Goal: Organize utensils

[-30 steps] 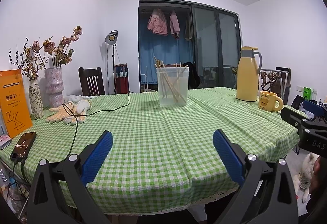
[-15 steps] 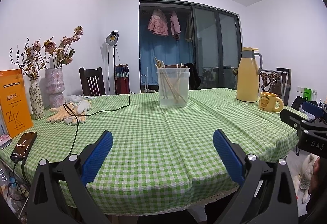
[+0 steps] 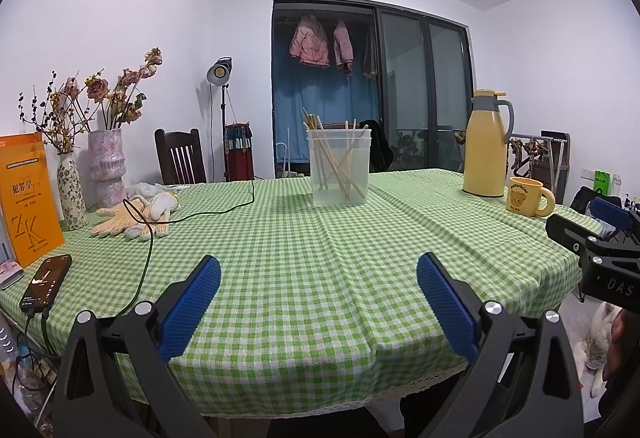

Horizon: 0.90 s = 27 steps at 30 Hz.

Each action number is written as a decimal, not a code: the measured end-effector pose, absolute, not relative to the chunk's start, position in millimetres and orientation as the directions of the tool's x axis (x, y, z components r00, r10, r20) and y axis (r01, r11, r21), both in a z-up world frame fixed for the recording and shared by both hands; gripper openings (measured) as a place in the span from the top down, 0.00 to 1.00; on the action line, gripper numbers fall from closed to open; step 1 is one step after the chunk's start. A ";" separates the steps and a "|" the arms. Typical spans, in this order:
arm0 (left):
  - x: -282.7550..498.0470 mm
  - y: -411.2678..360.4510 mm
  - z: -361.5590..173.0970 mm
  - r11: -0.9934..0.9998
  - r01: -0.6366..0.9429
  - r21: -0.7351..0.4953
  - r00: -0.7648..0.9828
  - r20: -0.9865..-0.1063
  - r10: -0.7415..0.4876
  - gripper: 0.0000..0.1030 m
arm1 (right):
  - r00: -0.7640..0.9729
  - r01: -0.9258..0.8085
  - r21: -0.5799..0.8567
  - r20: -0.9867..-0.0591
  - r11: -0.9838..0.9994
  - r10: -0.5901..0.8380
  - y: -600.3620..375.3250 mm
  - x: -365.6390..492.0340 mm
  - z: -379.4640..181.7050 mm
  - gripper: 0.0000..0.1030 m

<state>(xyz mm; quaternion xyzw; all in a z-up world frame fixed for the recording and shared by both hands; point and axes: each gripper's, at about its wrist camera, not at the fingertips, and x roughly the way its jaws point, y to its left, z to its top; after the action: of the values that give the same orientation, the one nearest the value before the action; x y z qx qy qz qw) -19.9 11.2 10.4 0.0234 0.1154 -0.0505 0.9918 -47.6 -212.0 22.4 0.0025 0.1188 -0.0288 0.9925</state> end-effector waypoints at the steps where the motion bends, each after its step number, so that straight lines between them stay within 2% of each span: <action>1: -19.7 11.3 10.6 0.994 0.106 0.034 0.968 -0.231 -0.095 0.07 | 0.970 0.058 -0.001 -0.237 0.998 -0.057 -212.3 -47.4 22.2 0.10; 27: -17.6 6.4 7.2 0.994 0.086 0.064 0.967 -0.245 -0.068 0.07 | 0.967 0.062 -0.001 -0.248 0.998 -0.061 -213.4 -46.3 22.1 0.10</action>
<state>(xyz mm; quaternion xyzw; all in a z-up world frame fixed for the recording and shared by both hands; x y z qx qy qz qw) -17.6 6.4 7.2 0.0371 0.1221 -0.0386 0.9911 -46.3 -213.4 22.1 0.0035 0.1250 -0.0310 0.9917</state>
